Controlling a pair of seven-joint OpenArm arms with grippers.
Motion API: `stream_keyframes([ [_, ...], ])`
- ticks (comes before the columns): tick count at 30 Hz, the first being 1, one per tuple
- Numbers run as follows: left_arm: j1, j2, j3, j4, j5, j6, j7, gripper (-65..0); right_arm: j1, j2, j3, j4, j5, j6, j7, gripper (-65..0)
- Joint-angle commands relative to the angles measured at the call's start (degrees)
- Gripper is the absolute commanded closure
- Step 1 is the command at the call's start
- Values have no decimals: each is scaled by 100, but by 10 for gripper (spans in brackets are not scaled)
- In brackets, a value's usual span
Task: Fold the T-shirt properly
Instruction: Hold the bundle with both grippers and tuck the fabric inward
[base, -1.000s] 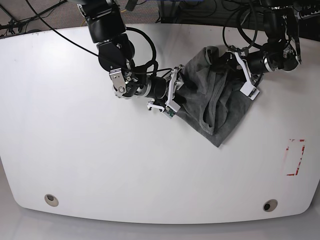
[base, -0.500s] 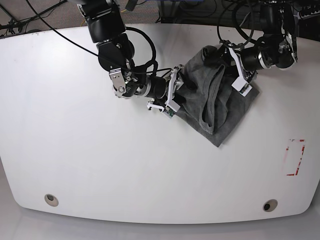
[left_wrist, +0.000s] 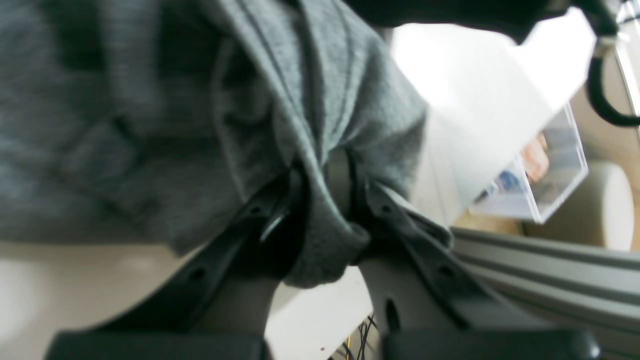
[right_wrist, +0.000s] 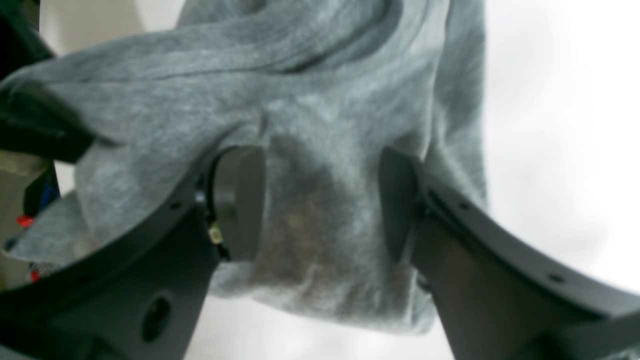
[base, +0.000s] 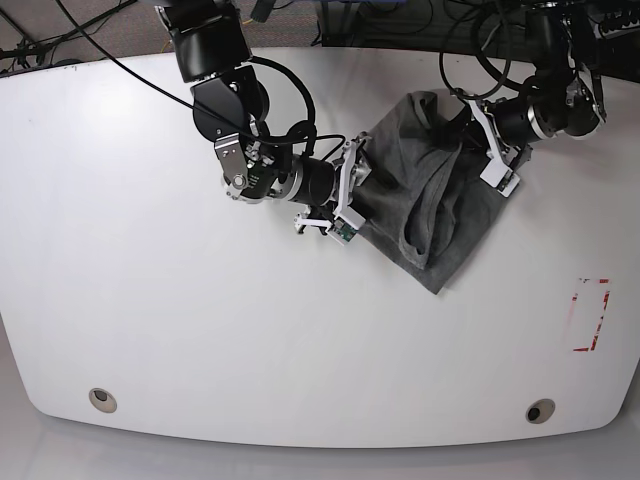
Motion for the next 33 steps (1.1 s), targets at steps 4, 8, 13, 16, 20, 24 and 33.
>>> stream_keyframes([
  [4, -45, -10, -233, 92, -135, -14, -103, -17, 184, -35, 23, 185, 80, 32, 82, -254],
  [8, -45, -19, -338, 136, -153, -23, -103, -17, 255, 0, 23, 168, 54, -210, 99, -225],
  [13, -133, -28, -470, 136, -153, -31, -103, -17, 466, 8, 31, -386, 89, -368, 117, -281],
  [16, -195, -36, -461, 136, -153, -31, -103, -17, 554, 8, 31, -755, 89, -368, 143, -284],
  [20, -212, -36, -461, 145, -153, -31, -103, -17, 536, 8, 23, -1186, 27, -377, 574, -282],
  [24, -283, -45, -461, 224, -153, -31, -103, -17, 527, 8, 23, -1608, 27, -359, 794, -282],
  [33, -652, -283, -786, 356, -127, -31, -103, -17, 413, 123, -4, -1854, 27, -351, 1110, -282],
])
